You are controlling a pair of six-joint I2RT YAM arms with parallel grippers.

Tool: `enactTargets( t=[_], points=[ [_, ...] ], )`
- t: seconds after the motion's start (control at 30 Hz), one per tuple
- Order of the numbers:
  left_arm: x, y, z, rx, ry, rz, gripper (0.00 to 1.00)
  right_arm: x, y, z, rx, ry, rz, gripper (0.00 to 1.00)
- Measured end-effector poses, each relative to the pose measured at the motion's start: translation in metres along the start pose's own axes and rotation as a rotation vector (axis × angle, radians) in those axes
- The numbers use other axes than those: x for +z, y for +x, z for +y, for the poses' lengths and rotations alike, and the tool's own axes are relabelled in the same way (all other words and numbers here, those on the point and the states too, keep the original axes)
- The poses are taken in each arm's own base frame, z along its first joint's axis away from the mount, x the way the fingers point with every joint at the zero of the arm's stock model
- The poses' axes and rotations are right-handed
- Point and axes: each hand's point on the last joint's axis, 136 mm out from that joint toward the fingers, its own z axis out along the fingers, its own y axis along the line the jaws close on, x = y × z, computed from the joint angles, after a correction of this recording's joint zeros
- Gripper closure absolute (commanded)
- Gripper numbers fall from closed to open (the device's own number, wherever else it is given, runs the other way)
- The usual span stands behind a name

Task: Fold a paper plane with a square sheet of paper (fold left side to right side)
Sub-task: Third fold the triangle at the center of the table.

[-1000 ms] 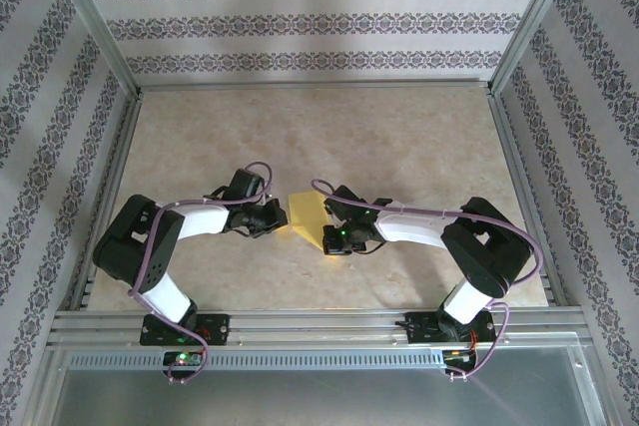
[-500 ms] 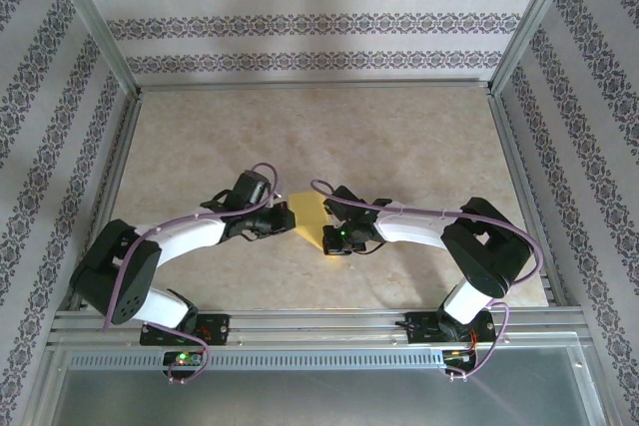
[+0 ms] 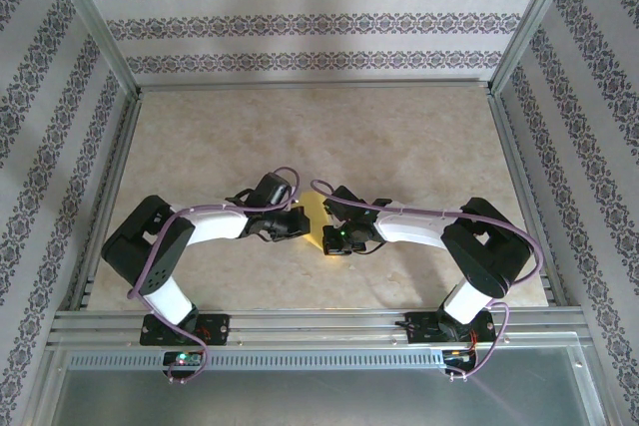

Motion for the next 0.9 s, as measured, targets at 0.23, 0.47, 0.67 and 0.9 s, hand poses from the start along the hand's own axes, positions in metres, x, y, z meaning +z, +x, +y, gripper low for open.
enactTargets(
  t=[0.23,0.47,0.67,0.9],
  points=[
    [0.006,0.002,0.012,-0.018,-0.043,0.011,1.00,0.000,0.000,0.000,0.000,0.000,-0.001,1.00],
    [0.008,0.001,0.011,-0.019,-0.043,0.016,1.00,-0.002,0.000,-0.001,0.003,0.013,0.003,1.00],
    [0.009,0.001,0.011,-0.020,-0.040,0.021,1.00,-0.005,0.001,-0.002,0.016,0.031,0.017,1.00],
    [0.010,0.001,0.010,-0.020,-0.038,0.023,1.00,-0.017,-0.013,0.017,0.024,-0.018,-0.022,1.00]
  ],
)
